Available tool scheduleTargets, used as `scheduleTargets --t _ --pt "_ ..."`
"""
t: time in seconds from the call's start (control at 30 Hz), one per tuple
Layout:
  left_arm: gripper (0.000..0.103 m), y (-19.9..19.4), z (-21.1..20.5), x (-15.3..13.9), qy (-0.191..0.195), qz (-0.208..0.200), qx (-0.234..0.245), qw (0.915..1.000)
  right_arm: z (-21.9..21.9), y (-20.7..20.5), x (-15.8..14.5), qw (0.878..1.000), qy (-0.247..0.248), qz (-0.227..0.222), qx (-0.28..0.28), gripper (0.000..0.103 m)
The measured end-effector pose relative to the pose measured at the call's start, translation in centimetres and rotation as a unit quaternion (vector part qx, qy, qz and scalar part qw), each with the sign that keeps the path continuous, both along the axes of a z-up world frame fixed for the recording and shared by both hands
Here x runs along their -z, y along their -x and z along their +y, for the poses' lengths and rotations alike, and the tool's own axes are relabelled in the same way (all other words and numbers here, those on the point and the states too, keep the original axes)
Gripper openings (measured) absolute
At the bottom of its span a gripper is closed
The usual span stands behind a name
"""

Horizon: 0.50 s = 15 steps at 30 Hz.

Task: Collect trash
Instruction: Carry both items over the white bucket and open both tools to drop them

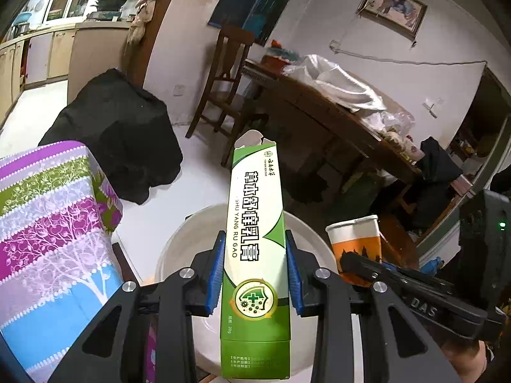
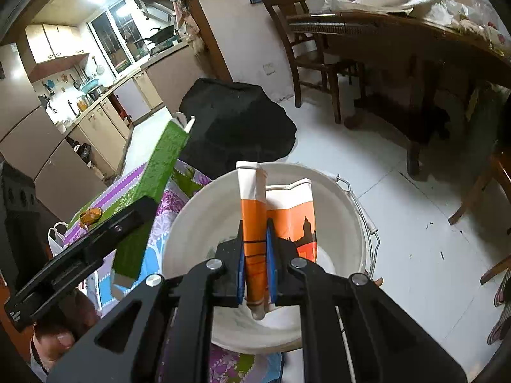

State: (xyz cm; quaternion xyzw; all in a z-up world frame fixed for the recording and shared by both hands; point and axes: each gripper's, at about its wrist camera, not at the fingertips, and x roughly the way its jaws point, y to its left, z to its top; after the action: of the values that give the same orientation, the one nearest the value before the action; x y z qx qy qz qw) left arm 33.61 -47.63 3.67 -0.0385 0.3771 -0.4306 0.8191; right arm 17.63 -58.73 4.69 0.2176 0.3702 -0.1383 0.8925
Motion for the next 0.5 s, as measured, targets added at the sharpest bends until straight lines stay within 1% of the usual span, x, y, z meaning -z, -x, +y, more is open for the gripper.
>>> scheduleTargets --t 0.03,0.27,0.5 --pt "0.035 -0.2 -0.5 0.5 -0.004 0.002 0.000 1.0000 -0.1 -0.1 0.2 1.000 -0.003 0.001 -0.002 0.009" --pt "0.035 -0.7 -0.4 3.0 -0.017 0.011 0.001 0.9998 -1.6 -0.6 1.3 1.000 -0.015 0.001 -0.002 0.009" --pt "0.035 -0.6 -0.4 3.9 -0.024 0.011 -0.001 0.9996 -1.7 -0.6 1.8 1.000 -0.018 0.005 0.000 0.009"
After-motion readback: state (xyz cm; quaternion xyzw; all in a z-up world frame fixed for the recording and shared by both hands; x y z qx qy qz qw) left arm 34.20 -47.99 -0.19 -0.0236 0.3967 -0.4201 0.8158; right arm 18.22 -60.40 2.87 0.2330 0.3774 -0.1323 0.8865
